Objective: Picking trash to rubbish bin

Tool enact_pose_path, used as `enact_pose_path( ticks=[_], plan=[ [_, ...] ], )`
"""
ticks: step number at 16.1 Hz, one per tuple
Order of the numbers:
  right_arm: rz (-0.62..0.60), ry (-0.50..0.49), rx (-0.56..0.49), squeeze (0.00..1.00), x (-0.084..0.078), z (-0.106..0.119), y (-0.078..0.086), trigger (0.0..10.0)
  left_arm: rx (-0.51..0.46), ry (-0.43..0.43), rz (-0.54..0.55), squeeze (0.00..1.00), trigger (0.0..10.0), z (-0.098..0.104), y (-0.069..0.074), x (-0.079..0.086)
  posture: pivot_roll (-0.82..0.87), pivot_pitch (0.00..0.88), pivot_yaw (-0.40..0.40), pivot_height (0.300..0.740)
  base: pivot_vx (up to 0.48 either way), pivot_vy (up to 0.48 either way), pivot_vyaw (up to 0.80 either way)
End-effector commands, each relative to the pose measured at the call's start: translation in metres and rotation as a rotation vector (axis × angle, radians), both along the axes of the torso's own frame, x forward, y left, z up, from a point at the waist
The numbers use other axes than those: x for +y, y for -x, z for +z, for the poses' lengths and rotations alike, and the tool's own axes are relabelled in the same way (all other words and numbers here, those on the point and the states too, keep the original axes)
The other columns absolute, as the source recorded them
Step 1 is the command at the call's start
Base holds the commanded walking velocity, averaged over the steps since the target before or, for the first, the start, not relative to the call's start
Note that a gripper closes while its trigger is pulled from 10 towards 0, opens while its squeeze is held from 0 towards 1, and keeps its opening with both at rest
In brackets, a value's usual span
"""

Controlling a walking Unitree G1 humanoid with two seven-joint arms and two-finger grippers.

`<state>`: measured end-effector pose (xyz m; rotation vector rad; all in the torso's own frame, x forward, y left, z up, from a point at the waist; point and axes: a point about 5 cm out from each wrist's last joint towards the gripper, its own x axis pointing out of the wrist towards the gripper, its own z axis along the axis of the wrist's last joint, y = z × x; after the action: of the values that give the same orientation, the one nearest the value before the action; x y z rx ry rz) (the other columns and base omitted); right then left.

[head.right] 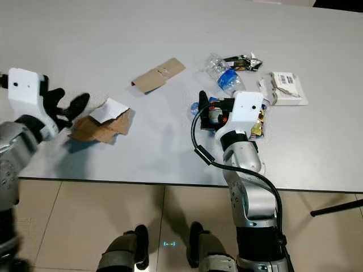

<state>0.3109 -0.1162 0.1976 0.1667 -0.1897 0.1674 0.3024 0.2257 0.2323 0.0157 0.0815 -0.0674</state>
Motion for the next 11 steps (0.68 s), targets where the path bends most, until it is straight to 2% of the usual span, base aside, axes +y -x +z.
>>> enact_pose_path(
  ticks=[1, 4, 6, 9, 11],
  plan=[
    [0.000, 0.001, -0.011, 0.00, -0.002, 0.000, 0.001, 10.0, 0.045, 0.056, 0.061, 0.00, 10.0, -0.007, 0.000, 0.005, 0.00, 0.204, -0.040, 0.740, 0.000, 0.000, 0.00],
    [0.012, -0.001, -0.015, 0.00, 0.000, 0.001, 0.001, 10.0, 0.069, 0.138, 0.005, 0.00, 10.0, -0.017, 0.001, -0.011, 0.00, 0.193, -0.041, 0.740, 0.000, 0.000, 0.00],
    [0.013, 0.001, -0.016, 0.00, 0.000, 0.001, 0.001, 10.0, 0.080, 0.173, 0.009, 0.00, 10.0, -0.019, 0.000, -0.015, -0.01, 0.191, -0.040, 0.740, 0.000, 0.000, 0.00],
    [0.008, 0.004, -0.019, 0.00, -0.002, 0.002, 0.000, 10.0, 0.006, 0.271, -0.069, 0.00, 10.0, -0.007, 0.003, -0.032, -0.01, 0.201, -0.045, 0.740, 0.000, 0.000, 0.00],
    [0.009, 0.005, -0.019, 0.00, -0.002, 0.002, -0.001, 10.0, -0.002, 0.313, -0.138, 0.00, 10.0, -0.004, 0.011, -0.049, -0.01, 0.209, -0.046, 0.740, 0.000, 0.000, 0.00]
  ],
)
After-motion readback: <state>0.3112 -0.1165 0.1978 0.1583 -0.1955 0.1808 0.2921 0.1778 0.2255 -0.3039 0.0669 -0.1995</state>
